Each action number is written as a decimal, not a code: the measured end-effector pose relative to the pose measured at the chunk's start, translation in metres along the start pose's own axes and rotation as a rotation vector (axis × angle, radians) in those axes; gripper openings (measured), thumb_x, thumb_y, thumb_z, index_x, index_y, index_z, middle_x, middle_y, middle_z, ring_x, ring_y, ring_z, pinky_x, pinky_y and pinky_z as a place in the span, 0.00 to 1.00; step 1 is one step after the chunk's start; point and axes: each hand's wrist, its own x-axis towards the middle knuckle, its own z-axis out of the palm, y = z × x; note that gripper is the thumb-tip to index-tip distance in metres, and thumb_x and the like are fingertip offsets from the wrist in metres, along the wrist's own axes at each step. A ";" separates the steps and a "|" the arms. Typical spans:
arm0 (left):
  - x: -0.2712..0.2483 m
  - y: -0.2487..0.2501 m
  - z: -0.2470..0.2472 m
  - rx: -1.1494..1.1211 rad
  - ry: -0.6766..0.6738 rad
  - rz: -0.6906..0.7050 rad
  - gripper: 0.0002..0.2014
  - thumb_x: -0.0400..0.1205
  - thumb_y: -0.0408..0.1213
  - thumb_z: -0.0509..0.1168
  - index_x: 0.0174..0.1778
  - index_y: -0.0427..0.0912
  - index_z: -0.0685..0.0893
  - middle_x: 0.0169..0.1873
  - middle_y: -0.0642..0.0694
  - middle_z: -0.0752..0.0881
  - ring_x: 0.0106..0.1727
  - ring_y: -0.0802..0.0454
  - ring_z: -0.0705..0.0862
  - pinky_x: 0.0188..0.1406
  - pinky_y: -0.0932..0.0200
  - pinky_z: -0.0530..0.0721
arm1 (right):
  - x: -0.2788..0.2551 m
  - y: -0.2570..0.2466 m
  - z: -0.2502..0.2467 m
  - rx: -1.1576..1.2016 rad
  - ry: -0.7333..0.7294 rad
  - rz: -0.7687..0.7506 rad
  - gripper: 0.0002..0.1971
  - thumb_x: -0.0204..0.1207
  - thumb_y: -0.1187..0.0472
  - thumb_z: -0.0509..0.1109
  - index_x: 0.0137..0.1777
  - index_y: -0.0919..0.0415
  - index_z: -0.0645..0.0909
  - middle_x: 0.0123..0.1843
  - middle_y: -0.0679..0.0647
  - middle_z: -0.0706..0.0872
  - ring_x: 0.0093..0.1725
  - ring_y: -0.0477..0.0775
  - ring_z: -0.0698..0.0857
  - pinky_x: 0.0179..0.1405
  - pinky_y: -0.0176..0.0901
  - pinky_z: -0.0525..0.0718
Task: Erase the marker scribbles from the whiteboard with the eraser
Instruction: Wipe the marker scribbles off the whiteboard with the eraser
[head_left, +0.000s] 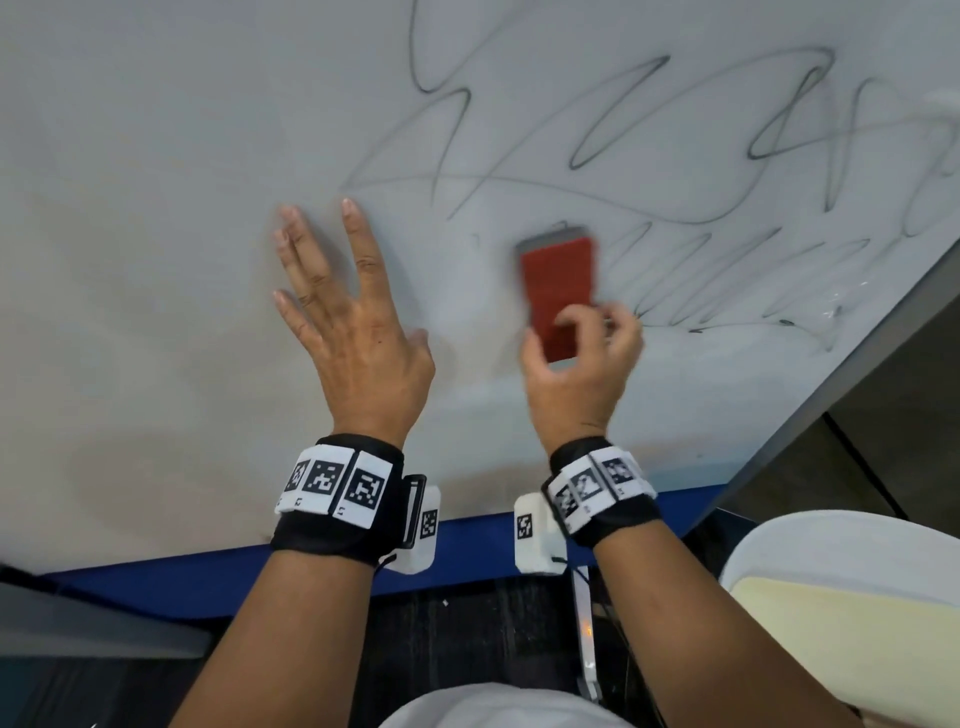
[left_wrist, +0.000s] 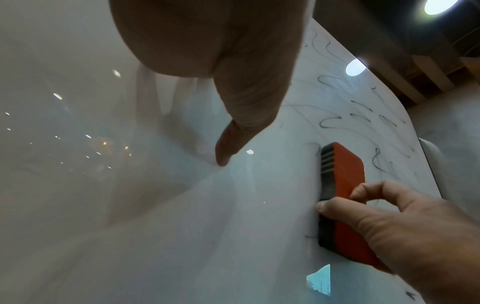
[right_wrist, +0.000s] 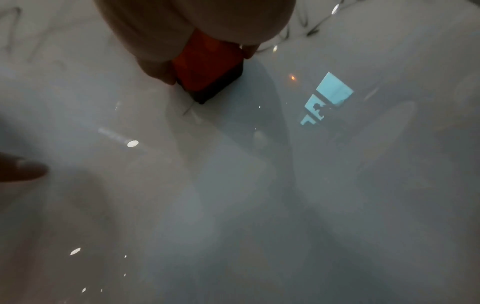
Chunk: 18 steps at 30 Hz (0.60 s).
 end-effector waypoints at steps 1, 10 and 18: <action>-0.001 0.001 0.000 0.004 -0.002 0.000 0.60 0.69 0.37 0.78 0.88 0.47 0.40 0.85 0.31 0.38 0.86 0.34 0.36 0.81 0.26 0.47 | 0.007 0.005 -0.004 0.031 0.073 0.052 0.13 0.64 0.60 0.81 0.47 0.59 0.83 0.57 0.63 0.77 0.54 0.63 0.77 0.53 0.53 0.81; -0.007 0.022 0.011 0.005 -0.021 0.026 0.60 0.70 0.40 0.79 0.88 0.47 0.41 0.85 0.31 0.39 0.86 0.33 0.37 0.80 0.23 0.48 | 0.003 0.007 -0.008 -0.018 -0.078 -0.050 0.11 0.63 0.61 0.81 0.43 0.57 0.84 0.57 0.61 0.78 0.53 0.62 0.77 0.52 0.56 0.82; -0.007 0.026 0.014 0.009 -0.003 0.014 0.59 0.69 0.37 0.78 0.88 0.46 0.42 0.85 0.29 0.40 0.86 0.32 0.38 0.79 0.23 0.50 | 0.007 -0.012 -0.004 0.054 -0.068 -0.030 0.11 0.62 0.63 0.80 0.43 0.59 0.84 0.56 0.61 0.77 0.53 0.59 0.75 0.52 0.53 0.81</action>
